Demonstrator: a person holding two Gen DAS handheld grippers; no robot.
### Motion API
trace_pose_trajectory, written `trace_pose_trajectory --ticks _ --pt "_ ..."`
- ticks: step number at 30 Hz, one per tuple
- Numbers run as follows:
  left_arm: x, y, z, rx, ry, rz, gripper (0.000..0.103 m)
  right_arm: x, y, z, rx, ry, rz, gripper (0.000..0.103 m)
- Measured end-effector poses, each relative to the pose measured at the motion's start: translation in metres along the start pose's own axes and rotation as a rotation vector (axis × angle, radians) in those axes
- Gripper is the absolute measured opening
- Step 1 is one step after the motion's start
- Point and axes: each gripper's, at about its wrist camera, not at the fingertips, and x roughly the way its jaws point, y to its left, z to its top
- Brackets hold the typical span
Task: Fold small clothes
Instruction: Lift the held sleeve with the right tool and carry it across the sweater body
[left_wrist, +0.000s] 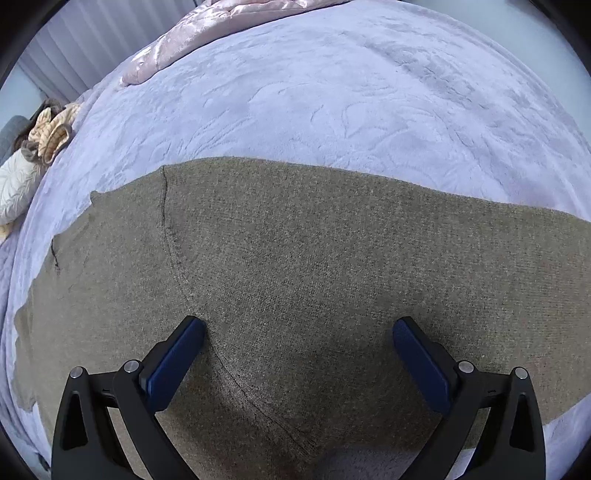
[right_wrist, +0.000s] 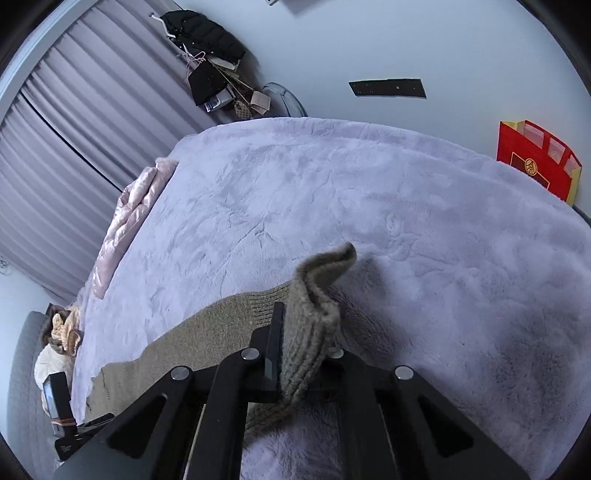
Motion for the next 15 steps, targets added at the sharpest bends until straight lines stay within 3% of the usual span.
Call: trace_pose_trajectory --ticks 2,5,8,15 --pt "-0.005 0.002 0.001 0.018 -0.005 0.003 0.103 -0.012 0.021 0.001 -0.066 -0.031 -0.031 0.006" --pt "-0.019 0.014 -0.004 -0.013 -0.018 -0.060 0.103 -0.039 0.059 0.003 -0.164 -0.091 -0.025 0.006" --pt "-0.030 0.033 -0.012 -0.037 -0.036 -0.076 0.103 -0.062 0.103 0.005 -0.247 -0.125 0.001 0.006" --pt "-0.040 0.117 -0.035 -0.136 -0.057 -0.070 0.103 -0.083 0.200 -0.007 -0.387 -0.148 0.037 0.006"
